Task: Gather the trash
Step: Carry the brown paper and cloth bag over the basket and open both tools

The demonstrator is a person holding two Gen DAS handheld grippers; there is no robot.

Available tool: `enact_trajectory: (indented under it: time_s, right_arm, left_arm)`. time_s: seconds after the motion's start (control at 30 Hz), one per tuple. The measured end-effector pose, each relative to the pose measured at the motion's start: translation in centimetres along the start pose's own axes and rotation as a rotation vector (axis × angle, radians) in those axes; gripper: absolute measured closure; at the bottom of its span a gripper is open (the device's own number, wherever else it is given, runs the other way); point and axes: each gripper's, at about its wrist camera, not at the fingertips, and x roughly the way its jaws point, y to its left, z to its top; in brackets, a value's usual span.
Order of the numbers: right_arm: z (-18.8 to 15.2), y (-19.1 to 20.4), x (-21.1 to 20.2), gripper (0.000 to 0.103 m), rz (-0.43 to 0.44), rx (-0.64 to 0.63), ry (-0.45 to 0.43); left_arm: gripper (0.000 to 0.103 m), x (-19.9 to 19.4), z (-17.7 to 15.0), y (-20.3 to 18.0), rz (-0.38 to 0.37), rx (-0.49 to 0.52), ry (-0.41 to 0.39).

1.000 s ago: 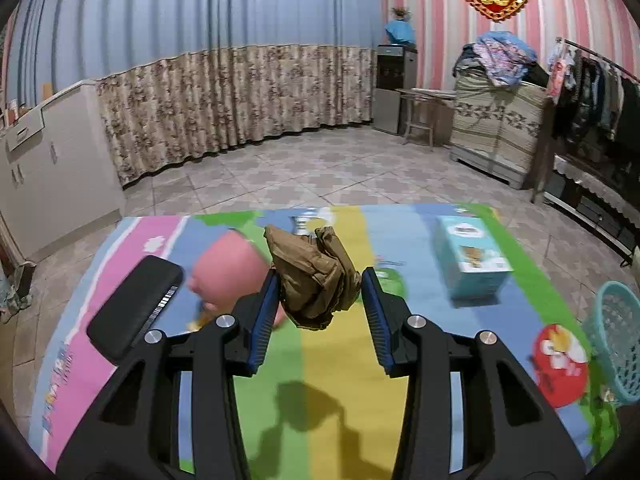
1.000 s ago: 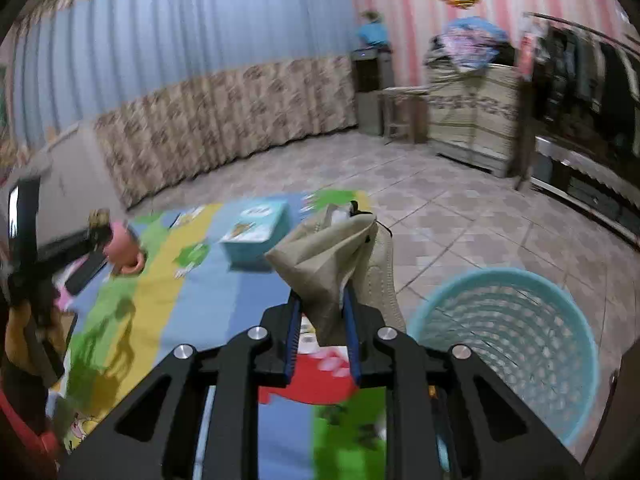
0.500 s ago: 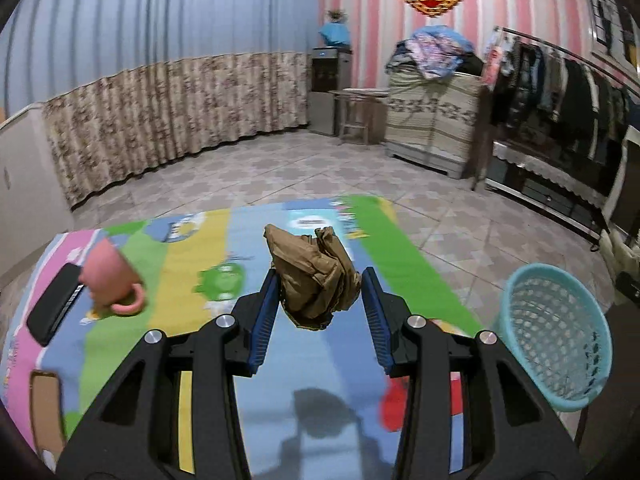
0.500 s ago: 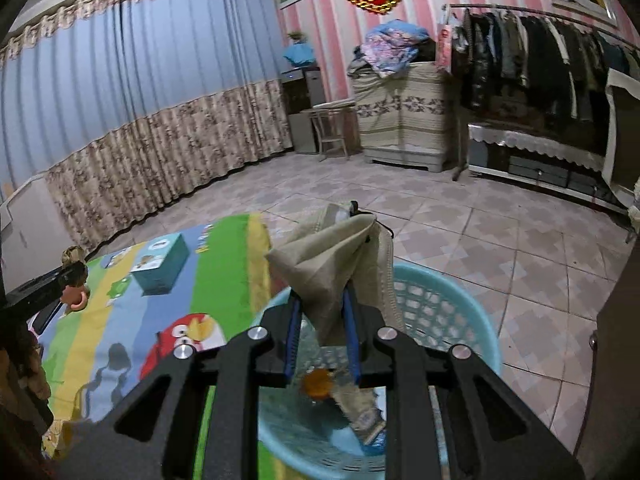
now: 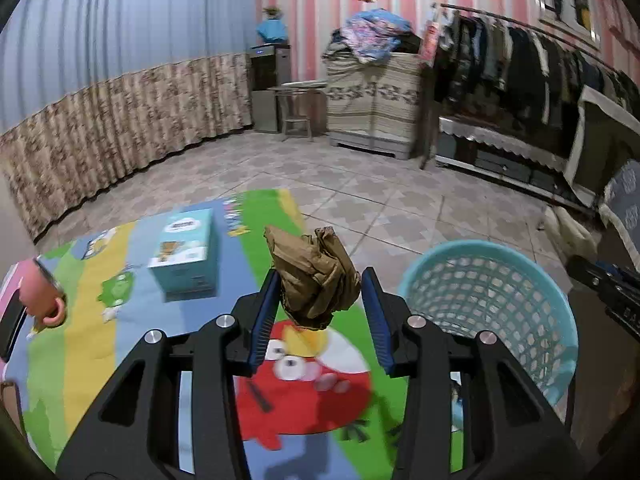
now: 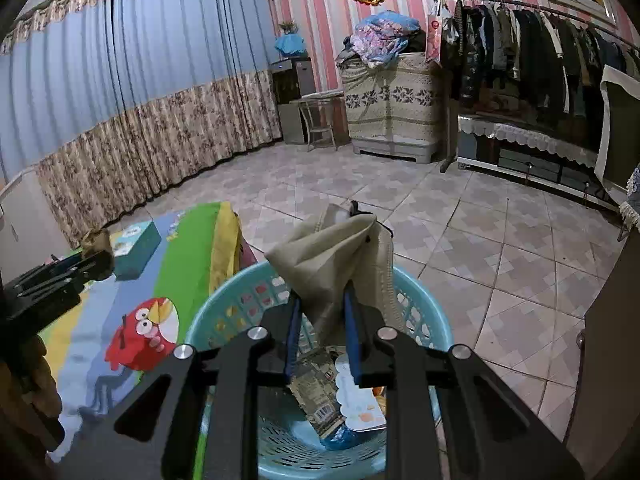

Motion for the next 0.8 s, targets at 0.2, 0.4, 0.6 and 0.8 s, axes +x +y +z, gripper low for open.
enact_trajectory:
  time_s: [0.2, 0.4, 0.6, 0.8]
  right_arm:
    - [-0.5, -0.7, 0.5, 0.083, 0.000, 0.010, 0.029]
    - [-0.5, -1.8, 1.4, 0.083, 0.000, 0.036, 0.053]
    - [-0.7, -3.0, 1.7, 0.083, 0.008, 0.067, 0.062]
    - [-0.7, -3.2, 2.3, 0.083, 0.021, 0.072, 0.077]
  left_arm:
    - [0.062, 2.1, -0.2, -3.7, -0.073, 0.030, 0.031]
    - [0.062, 4.2, -0.3, -6.4, -0.115, 0.058, 0.068]
    - [0.061, 5.4, -0.8, -8.4, -0.146, 0.077, 0.082]
    - [0.047, 5.7, -1.0, -8.7, -0.127, 0.077, 0.080]
